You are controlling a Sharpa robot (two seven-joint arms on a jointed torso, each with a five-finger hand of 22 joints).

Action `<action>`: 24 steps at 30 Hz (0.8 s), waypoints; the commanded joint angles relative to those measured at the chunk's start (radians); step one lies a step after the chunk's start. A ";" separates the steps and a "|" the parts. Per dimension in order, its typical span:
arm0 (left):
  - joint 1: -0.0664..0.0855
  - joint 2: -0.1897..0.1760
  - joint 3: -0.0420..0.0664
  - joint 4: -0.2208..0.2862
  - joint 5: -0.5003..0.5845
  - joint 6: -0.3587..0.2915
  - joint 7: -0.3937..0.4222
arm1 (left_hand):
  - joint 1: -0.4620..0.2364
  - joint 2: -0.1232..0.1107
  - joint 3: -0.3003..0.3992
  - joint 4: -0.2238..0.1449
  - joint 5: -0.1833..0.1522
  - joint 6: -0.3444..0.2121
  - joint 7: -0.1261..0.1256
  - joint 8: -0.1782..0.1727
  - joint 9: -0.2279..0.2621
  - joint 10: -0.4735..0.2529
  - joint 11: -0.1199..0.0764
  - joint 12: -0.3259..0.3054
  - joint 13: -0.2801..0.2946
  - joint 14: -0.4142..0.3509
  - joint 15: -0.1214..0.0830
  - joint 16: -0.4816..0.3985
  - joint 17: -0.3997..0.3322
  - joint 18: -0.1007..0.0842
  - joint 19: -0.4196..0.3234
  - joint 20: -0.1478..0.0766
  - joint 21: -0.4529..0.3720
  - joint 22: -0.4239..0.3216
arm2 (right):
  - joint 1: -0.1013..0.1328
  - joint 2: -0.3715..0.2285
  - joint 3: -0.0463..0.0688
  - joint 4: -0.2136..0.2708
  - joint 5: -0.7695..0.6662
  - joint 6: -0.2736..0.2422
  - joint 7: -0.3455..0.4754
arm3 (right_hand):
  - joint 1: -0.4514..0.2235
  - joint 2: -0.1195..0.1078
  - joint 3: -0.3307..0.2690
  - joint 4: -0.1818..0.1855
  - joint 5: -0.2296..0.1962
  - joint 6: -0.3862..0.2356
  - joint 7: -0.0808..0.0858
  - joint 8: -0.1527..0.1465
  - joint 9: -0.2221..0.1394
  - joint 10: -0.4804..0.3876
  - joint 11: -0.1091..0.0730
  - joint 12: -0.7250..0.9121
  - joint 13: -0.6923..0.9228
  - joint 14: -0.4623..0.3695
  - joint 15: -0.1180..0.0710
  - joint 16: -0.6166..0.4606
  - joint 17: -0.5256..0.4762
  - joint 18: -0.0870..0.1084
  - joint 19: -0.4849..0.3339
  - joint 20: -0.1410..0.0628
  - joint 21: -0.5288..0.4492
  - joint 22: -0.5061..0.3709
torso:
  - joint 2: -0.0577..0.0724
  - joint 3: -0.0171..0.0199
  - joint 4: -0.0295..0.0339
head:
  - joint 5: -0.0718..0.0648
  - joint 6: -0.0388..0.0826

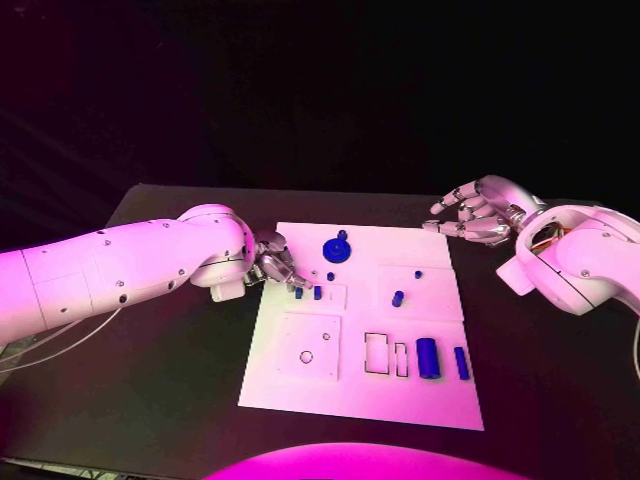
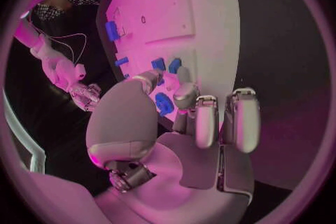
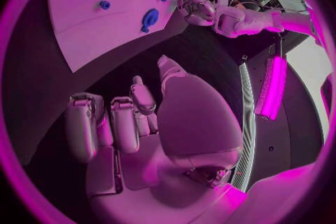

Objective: Assemble the parts on the task board

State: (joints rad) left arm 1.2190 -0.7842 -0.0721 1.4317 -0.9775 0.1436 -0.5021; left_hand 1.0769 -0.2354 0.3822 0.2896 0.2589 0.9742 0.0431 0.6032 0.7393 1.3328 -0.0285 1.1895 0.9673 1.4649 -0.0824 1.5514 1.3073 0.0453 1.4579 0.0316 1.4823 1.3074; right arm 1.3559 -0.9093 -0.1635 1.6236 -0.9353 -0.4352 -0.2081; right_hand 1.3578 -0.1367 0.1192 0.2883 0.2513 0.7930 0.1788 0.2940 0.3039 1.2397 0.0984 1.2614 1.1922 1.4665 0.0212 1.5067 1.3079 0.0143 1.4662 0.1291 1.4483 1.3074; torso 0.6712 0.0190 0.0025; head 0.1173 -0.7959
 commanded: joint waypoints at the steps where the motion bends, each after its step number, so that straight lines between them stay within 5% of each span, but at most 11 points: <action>1: 0.000 -0.005 0.008 0.011 -0.012 -0.011 0.001 | 0.008 0.002 -0.009 0.002 -0.007 -0.009 -0.001 0.004 0.001 -0.010 0.001 -0.007 -0.005 0.092 0.000 -0.004 0.215 -0.001 -0.009 0.000 -0.006 0.085 | -0.001 0.000 0.000 0.000 -0.003 0.002 0.011 | -0.006 -0.001 0.002 0.003 -0.007 0.003 -0.002 0.005 -0.001 -0.004 -0.006 -0.001 -0.001 0.073 -0.004 -0.002 0.147 0.016 0.038 -0.007 -0.004 0.204 | 0.000 -0.0003 0.0007 | -0.001 0.001; 8: 0.002 -0.022 0.040 0.037 0.034 -0.031 0.030 | 0.004 0.015 -0.043 0.003 -0.008 -0.044 0.009 0.009 0.010 -0.045 0.010 -0.032 -0.046 0.088 0.007 -0.012 0.199 0.006 -0.031 0.004 -0.024 0.054 | -0.002 0.001 0.000 -0.003 -0.002 0.003 0.012 | -0.008 -0.001 0.002 0.003 -0.007 0.002 -0.002 0.005 -0.001 -0.004 -0.005 0.000 0.000 0.073 -0.004 -0.003 0.146 0.016 0.038 -0.007 -0.004 0.203 | -0.001 -0.0002 0.0015 | 0.001 0.009; 11: 0.004 -0.029 0.049 0.044 0.065 -0.065 0.083 | 0.043 0.029 -0.074 0.002 0.002 -0.123 0.037 0.024 0.030 -0.131 0.036 -0.065 -0.106 0.059 0.030 -0.054 0.123 0.030 -0.109 0.023 -0.090 -0.050 | -0.003 0.003 0.000 -0.004 -0.001 0.003 0.012 | -0.009 0.000 0.002 0.003 -0.006 0.002 -0.002 0.005 -0.002 -0.004 -0.005 0.000 0.000 0.073 -0.004 -0.003 0.145 0.016 0.037 -0.007 -0.005 0.203 | -0.002 0.0003 0.0001 | -0.005 0.011; 12: 0.005 -0.031 0.051 0.046 0.076 -0.086 0.111 | 0.061 0.034 -0.077 0.001 0.009 -0.156 0.049 0.022 0.032 -0.191 0.046 -0.108 -0.171 0.045 0.039 -0.072 0.090 0.039 -0.139 0.028 -0.116 -0.089 | -0.003 0.003 0.000 -0.004 -0.001 0.003 0.012 | -0.009 0.000 0.002 0.003 -0.006 0.002 -0.002 0.005 -0.002 -0.004 -0.005 0.000 0.000 0.073 -0.004 -0.003 0.145 0.016 0.037 -0.007 -0.005 0.203 | -0.002 0.0013 -0.0003 | -0.005 0.011; 14: 0.006 -0.033 0.054 0.048 0.096 -0.124 0.172 | 0.123 0.040 -0.073 0.002 0.013 -0.207 0.071 0.020 0.025 -0.312 0.067 -0.186 -0.291 -0.015 0.059 -0.145 -0.029 0.066 -0.233 0.046 -0.206 -0.213 | -0.003 0.003 0.000 -0.005 -0.001 0.001 0.012 | -0.009 0.000 0.002 0.003 -0.006 0.002 -0.002 0.005 -0.002 -0.005 -0.005 -0.001 -0.001 0.073 -0.004 -0.004 0.144 0.016 0.037 -0.007 -0.007 0.202 | -0.002 0.0022 0.0003 | -0.004 0.011; 18: 0.006 -0.029 0.056 0.048 0.136 -0.174 0.306 | 0.279 0.047 -0.012 -0.004 0.013 -0.294 0.115 -0.003 -0.018 -0.447 0.111 -0.276 -0.367 -0.216 0.096 -0.384 -0.355 0.133 -0.473 0.081 -0.489 -0.554 | -0.004 0.003 0.000 -0.009 0.006 -0.008 0.022 | -0.004 0.004 0.008 0.000 0.002 0.006 -0.003 0.009 -0.002 -0.008 -0.007 -0.003 -0.003 0.065 -0.005 -0.020 0.119 0.025 0.018 -0.008 -0.043 0.186 | -0.001 0.0007 0.0012 | -0.005 0.014; 24: 0.000 -0.009 0.045 0.050 0.013 -0.289 0.475 | 0.383 0.004 0.057 -0.023 0.008 -0.311 0.138 -0.044 -0.109 -0.520 0.136 -0.417 -0.505 -0.345 0.120 -0.543 -0.553 0.138 -0.493 0.101 -0.599 -0.638 | -0.006 0.002 -0.001 -0.014 0.017 -0.020 0.039 | 0.007 0.006 0.017 -0.003 0.011 0.008 -0.004 0.013 -0.003 -0.012 -0.008 -0.006 -0.007 0.060 -0.006 -0.030 0.104 0.030 0.007 -0.009 -0.065 0.175 | -0.001 0.0012 0.0012 | -0.006 0.016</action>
State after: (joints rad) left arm 1.2214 -0.7981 -0.0259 1.4778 -0.9049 -0.0396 -0.1929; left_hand 1.4511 -0.2301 0.4339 0.2685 0.2706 0.6666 0.1748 0.5637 0.6394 0.8195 0.1059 0.7857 0.4763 1.1306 0.0348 1.0181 0.7672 0.1700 0.9653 0.1276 0.8905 0.6741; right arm 1.3514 -0.9073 -0.1647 1.6099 -0.9256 -0.4440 -0.1968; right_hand 1.3580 -0.1368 0.1317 0.2842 0.2593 0.7964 0.1754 0.3018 0.3021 1.2343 0.0930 1.2614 1.1859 1.4665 0.0212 1.4807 1.3076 0.0302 1.4662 0.1290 1.3874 1.3080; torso 0.6703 0.0194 0.0040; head 0.1103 -0.7801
